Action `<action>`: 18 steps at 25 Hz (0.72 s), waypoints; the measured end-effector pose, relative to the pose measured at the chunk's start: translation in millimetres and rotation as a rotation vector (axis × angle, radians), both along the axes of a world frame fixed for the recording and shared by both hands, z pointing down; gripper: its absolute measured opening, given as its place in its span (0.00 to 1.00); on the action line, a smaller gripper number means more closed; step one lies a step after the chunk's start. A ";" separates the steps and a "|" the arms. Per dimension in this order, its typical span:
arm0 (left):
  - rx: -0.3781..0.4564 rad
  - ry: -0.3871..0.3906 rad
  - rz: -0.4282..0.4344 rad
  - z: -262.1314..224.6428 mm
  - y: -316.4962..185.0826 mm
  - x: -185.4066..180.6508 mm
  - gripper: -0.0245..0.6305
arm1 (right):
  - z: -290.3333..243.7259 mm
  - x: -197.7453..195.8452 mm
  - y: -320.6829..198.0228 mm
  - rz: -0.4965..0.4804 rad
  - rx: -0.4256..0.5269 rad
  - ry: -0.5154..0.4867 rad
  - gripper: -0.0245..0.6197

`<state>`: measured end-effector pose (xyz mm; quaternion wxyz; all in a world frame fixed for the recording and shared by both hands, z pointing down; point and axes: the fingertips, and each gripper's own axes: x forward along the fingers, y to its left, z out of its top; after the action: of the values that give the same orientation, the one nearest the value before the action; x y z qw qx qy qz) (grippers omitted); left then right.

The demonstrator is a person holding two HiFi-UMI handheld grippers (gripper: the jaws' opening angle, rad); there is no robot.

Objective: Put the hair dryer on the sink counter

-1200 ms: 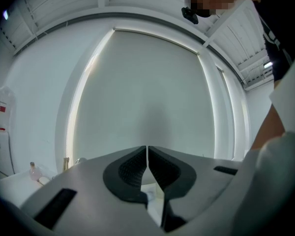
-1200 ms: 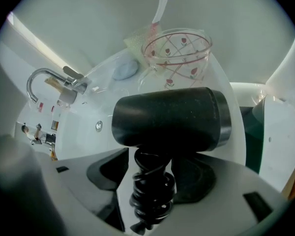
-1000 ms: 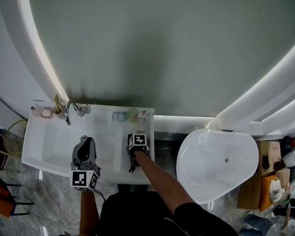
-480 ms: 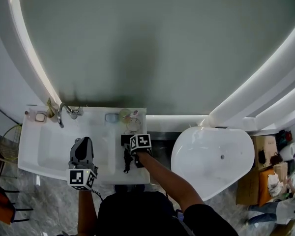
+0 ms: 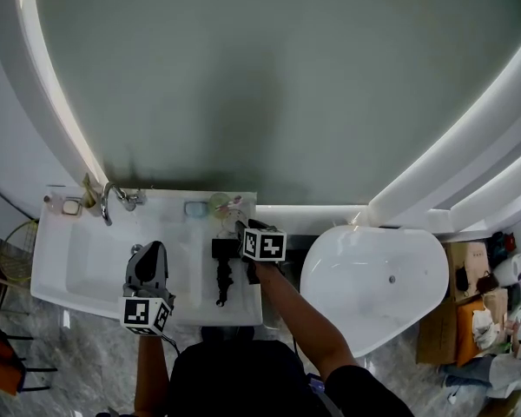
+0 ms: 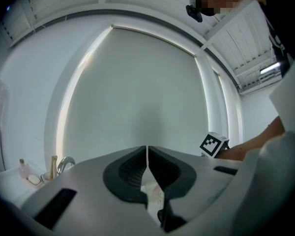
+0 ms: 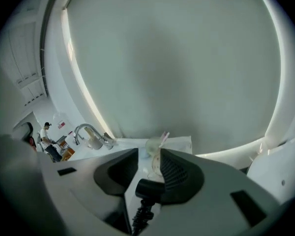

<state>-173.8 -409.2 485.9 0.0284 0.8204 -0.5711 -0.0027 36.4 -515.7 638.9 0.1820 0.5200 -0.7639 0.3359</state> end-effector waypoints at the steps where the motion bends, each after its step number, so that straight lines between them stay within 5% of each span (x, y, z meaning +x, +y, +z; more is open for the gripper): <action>1: -0.001 -0.001 0.003 0.0 0.4 1.2 0.09 | -9.5 2.1 -1.6 0.010 0.045 0.021 0.24; 4: -0.004 -0.003 0.008 0.4 2.5 4.7 0.09 | -32.5 2.4 0.4 0.011 0.147 0.058 0.13; 18: -0.005 -0.006 0.020 -0.5 12.5 14.0 0.09 | -114.5 -1.6 24.7 -0.030 0.480 0.119 0.14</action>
<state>-159.8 -396.7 485.5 0.0286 0.8259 -0.5630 0.0017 34.8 -491.0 524.4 0.1029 0.5558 -0.8175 0.1108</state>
